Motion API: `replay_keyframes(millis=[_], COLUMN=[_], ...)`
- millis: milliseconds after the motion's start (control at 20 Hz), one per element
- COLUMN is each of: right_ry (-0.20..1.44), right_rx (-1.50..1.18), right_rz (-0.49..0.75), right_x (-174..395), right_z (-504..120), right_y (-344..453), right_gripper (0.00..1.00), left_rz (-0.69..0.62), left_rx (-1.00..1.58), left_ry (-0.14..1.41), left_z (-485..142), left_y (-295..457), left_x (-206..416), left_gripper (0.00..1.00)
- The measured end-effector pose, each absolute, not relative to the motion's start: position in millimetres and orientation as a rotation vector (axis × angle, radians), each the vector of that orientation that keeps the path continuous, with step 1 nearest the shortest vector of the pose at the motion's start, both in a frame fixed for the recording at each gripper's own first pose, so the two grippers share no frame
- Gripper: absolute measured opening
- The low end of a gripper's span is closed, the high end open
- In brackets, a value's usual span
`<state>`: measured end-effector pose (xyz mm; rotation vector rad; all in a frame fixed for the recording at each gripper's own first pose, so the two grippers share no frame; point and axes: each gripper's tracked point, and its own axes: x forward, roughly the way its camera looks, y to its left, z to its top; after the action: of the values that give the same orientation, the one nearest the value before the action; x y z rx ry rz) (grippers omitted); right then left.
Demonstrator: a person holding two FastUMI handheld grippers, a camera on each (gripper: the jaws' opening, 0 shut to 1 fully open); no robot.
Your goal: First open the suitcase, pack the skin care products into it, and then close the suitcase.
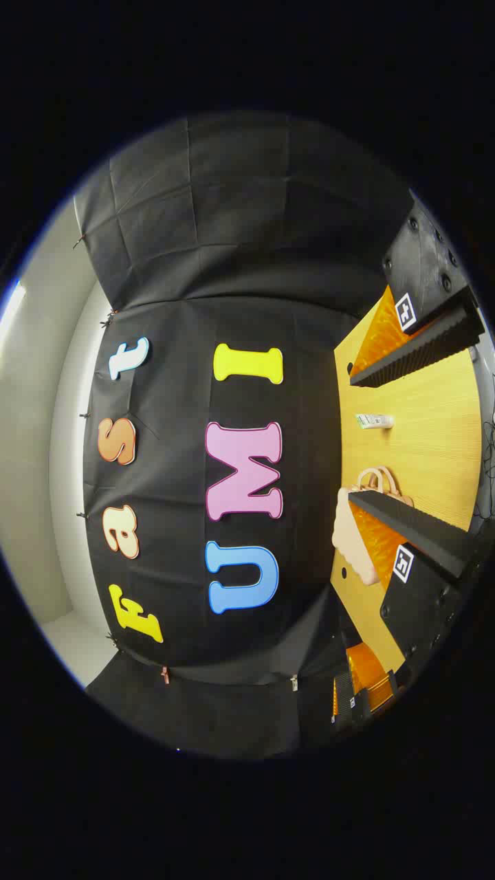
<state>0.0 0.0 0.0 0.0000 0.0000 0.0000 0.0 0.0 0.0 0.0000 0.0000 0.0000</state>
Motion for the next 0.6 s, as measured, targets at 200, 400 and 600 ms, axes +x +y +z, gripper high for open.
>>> replay_keyframes(millis=[200, 400, 600], right_ry=[0.025, 0.039, 0.069], right_rx=[-0.005, -0.008, 0.017], right_rz=[0.002, 0.003, 0.01], right_x=[2, 11, 30], right_z=[-11, -12, -17], right_y=[-8, -19, -29], right_gripper=[0.96, 0.96, 0.96], left_rz=[0.01, -0.015, -0.037], left_rx=[-0.004, -0.026, 0.012], left_ry=[0.007, 0.053, 0.048], left_z=[-5, -13, -6], left_y=[-3, -20, -41], left_x=[3, 11, 34], left_gripper=[0.94, 0.95, 0.94])
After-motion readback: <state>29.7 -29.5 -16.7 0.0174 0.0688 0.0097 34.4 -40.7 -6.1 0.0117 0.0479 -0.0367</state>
